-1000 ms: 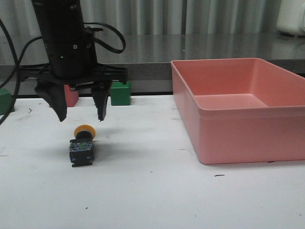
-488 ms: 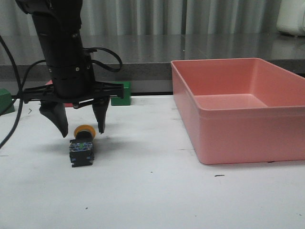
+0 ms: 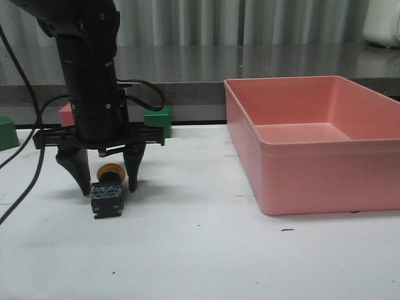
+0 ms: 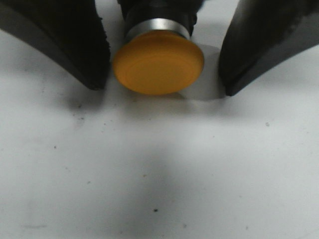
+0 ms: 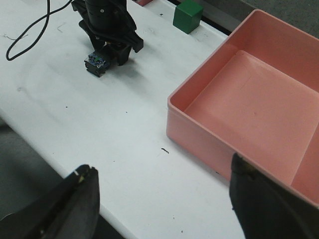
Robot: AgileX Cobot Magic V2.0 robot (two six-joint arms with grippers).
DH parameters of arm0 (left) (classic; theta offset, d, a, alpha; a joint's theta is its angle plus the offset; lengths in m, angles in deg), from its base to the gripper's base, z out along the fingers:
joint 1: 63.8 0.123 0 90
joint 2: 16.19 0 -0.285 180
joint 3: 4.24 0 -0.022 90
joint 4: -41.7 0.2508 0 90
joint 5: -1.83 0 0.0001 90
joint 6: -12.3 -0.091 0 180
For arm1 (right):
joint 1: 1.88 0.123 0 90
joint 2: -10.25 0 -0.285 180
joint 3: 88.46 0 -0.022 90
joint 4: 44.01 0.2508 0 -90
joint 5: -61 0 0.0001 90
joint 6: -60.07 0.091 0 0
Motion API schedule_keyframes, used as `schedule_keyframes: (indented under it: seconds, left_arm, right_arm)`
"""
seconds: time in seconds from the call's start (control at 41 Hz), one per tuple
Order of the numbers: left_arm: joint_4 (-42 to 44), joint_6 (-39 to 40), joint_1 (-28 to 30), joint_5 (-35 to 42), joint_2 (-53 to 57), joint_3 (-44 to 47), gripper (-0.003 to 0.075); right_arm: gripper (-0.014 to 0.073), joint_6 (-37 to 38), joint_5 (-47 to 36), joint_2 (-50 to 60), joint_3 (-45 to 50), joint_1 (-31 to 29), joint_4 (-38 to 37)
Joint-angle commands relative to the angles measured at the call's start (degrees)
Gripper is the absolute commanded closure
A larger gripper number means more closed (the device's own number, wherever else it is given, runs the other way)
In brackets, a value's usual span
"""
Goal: Place and stand button with both arms
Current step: 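Grasp the button body with the left gripper and lift it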
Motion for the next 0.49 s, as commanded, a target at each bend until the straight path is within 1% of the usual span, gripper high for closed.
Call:
schedule_keyframes:
  seconds: [0.0,0.098,0.171,0.39,0.463]
  left_arm:
    - [-0.25,0.20,0.09,0.01,3.28,-1.89,0.0334]
    - [-0.25,0.07,0.09,0.01,3.28,-1.89,0.0399]
    - [-0.25,-0.03,0.09,-0.24,3.28,-1.89,0.0430]
    - [-0.25,-3.03,0.09,-3.24,4.24,-1.99,0.0440]
    - [-0.35,-5.59,0.09,-4.49,5.36,-1.99,0.0440]
  right_arm:
    - [0.0032,-0.42,-3.74,-0.03,-1.26,-0.24,-0.15]
    - [0.0032,-0.42,-3.74,-0.03,-1.26,-0.24,-0.15]
    - [0.0032,-0.42,-3.74,-0.03,-1.26,-0.24,-0.15]
    - [0.0032,-0.42,-3.74,-0.03,-1.26,-0.24,-0.15]
    - [0.0032,-0.42,-3.74,-0.03,-1.26,-0.24,-0.15]
